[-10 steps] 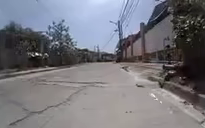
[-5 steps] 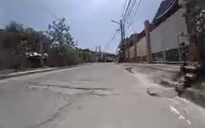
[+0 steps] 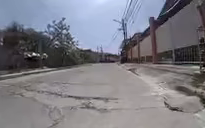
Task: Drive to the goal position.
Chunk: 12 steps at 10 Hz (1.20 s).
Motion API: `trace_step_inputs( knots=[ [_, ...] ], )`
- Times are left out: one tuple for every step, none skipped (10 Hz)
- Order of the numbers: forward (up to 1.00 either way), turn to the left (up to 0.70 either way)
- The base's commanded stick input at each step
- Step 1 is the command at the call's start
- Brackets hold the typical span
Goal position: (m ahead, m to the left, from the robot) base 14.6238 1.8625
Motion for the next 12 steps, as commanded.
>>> trace_step_inputs(
  knots=[
    [1.0,-0.36],
    [1.0,-0.36],
    [1.0,-0.36],
    [1.0,-0.36],
    [1.0,-0.36],
    [1.0,-0.31],
    [1.0,-0.09],
    [1.0,0.04],
    [1.0,0.04],
    [1.0,0.04],
    [1.0,0.04],
    [1.0,0.04]
  ],
)
